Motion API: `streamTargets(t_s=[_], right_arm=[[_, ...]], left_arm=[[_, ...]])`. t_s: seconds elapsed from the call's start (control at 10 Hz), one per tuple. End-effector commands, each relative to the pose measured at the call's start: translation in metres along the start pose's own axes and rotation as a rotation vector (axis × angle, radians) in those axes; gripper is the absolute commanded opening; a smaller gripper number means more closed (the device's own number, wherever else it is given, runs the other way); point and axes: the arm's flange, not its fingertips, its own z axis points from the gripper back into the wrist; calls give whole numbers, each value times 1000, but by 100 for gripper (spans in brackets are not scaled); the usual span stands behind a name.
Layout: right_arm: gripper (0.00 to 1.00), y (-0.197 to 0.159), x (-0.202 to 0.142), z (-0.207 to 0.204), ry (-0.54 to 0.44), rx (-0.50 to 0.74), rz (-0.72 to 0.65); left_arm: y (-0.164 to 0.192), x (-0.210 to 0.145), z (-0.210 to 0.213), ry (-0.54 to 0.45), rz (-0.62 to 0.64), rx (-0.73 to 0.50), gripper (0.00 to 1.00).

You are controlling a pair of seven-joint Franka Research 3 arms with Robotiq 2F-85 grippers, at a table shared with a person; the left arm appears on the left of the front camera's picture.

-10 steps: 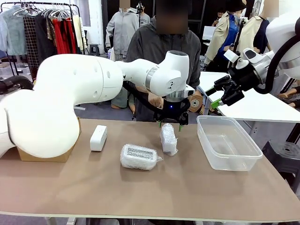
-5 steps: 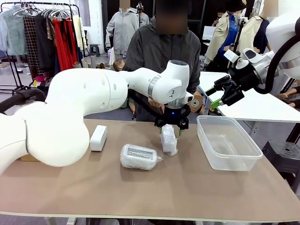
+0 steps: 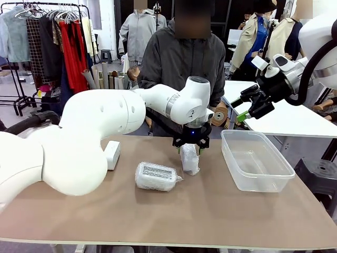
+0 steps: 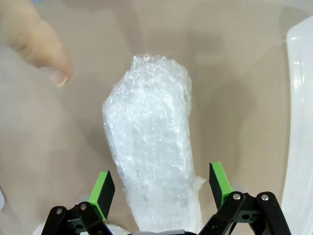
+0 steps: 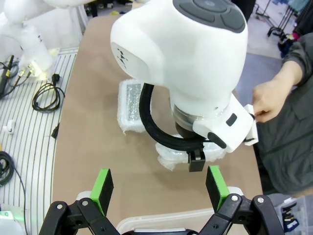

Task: Separate and place wrapped and unwrapped clocks.
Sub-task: Pick up the Digital clock indicated by the person.

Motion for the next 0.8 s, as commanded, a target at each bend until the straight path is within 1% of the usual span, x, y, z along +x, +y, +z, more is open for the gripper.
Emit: streamTargets(t_s=[0.0,0.1,0.2,0.5,0.6,0.7], right_arm=[[100,1,1,0,1,-1,6],[100,1,1,0,1,-1,6],[100,1,1,0,1,-1,6],[100,1,1,0,1,-1,6],[100,1,1,0,1,-1,6],[100,1,1,0,1,-1,6]], left_arm=[[-8,16,-4,-39,22,1,100],[-8,15,-10,-49,-25,-16,100],[-5,13,-14,-59,-28,-5,83],[-4,6,-14,-65,-26,-1,24],[-1,2,-12,-54,-22,-12,4],[3,-2,-8,-49,-15,-11,0]])
